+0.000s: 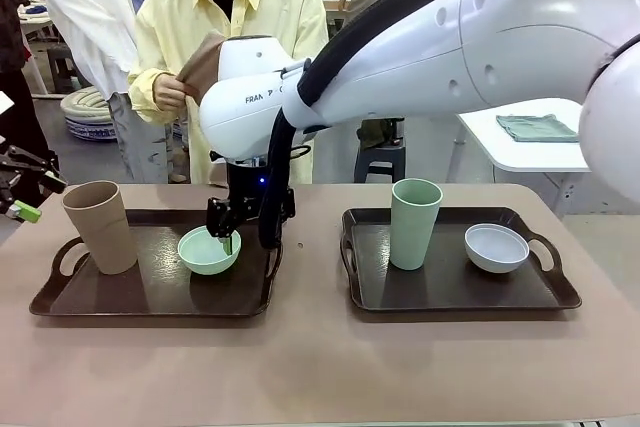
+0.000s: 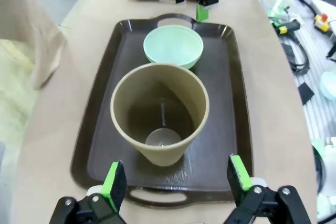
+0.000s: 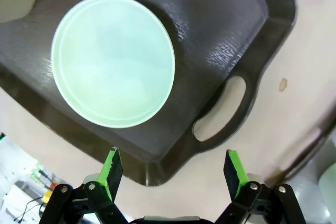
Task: Set up a tray with a mat and arrange the tableware.
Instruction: Pick up the Picnic Bowl and Reusable plastic cup from the Handle tray in front of the human's position and hold them in the air.
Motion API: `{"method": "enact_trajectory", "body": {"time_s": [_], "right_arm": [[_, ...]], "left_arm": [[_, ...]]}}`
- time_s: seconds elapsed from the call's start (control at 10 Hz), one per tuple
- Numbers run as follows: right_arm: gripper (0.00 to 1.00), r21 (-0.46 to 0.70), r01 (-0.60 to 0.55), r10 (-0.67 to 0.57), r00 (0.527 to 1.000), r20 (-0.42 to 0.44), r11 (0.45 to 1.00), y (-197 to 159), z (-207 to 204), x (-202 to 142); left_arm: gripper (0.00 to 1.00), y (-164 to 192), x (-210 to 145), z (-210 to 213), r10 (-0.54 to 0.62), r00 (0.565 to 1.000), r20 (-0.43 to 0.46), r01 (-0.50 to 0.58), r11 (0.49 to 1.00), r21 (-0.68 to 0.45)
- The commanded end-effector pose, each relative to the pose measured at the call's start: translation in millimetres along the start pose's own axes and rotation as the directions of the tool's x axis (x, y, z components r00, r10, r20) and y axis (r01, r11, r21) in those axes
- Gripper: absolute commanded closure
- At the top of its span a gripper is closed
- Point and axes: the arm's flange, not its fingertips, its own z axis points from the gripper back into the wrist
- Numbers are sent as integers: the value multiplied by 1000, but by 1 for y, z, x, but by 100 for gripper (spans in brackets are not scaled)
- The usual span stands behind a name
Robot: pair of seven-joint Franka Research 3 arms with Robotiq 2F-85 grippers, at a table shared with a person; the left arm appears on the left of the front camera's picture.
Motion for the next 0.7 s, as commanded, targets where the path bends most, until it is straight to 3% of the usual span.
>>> {"method": "enact_trajectory", "body": {"time_s": [0.0,0.6], "right_arm": [[0,-11,29,-29,999,32,1000,8,-8,9],[0,-77,94,-84,990,117,993,17,-20,22]], "left_arm": [[0,5,-10,0,-39,999,3,39,999,15],[0,9,-17,-24,-32,994,107,27,999,40]]}}
